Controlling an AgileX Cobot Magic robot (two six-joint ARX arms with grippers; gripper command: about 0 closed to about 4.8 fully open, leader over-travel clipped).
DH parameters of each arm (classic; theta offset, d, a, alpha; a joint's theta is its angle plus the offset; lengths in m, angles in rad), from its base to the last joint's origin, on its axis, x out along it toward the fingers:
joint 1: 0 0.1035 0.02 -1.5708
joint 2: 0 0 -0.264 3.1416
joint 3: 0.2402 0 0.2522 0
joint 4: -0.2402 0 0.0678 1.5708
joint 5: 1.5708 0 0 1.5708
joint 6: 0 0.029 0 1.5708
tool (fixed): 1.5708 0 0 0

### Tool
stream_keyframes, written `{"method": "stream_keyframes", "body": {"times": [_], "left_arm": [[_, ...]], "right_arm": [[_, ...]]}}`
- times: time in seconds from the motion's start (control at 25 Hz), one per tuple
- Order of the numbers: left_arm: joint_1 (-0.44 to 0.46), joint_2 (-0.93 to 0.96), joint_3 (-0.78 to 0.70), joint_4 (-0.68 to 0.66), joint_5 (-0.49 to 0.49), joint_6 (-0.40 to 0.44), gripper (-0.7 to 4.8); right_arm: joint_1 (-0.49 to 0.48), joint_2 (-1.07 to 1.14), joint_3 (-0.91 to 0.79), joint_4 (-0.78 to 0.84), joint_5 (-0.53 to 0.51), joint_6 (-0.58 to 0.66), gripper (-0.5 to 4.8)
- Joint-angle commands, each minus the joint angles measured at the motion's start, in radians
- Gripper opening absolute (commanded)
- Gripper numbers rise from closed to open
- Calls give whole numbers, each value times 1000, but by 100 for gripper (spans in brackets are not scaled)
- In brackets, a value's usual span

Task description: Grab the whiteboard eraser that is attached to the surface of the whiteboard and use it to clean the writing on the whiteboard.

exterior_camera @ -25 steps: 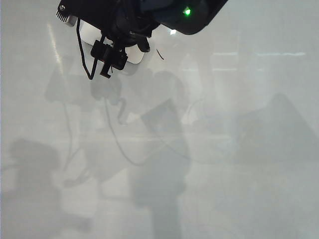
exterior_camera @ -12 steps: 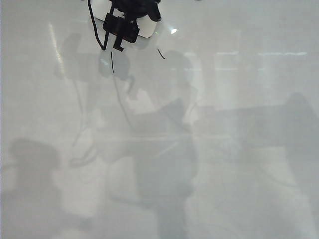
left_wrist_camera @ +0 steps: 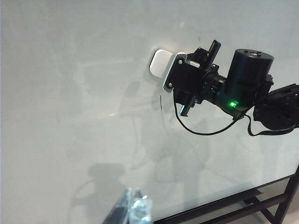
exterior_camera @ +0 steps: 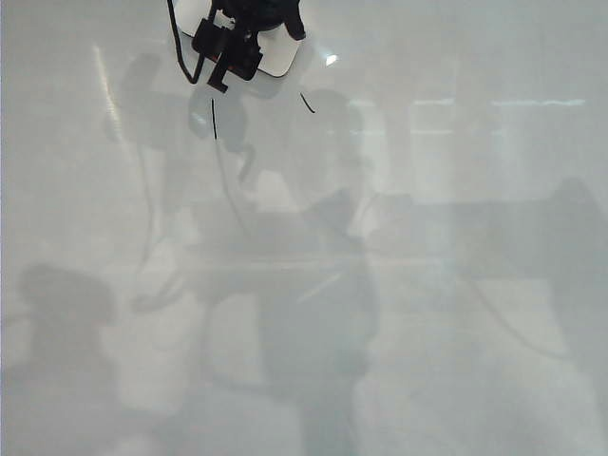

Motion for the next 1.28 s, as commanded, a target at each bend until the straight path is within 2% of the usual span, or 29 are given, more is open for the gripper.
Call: {"method": "stream_keyframes", "body": {"times": [0.04, 0.6, 0.84, 1.0, 1.12, 1.28], "left_arm": [[0, 2, 3, 6, 2, 0, -5], [0, 2, 3, 6, 2, 0, -5], [0, 2, 3, 6, 2, 0, -5], [0, 2, 3, 6, 1, 0, -5], [0, 2, 3, 6, 2, 0, -5], [-1, 2, 3, 6, 2, 0, -5]], "right_arm": [[-11, 33, -11, -70, 50, 51, 176], [19, 72, -79, -81, 16, 154, 175], [17, 73, -78, -26, 38, 89, 175], [5, 71, -77, 21, 71, 0, 175], [-2, 53, -77, 23, 109, -21, 175], [-18, -7, -78, 24, 104, -30, 175]]}}
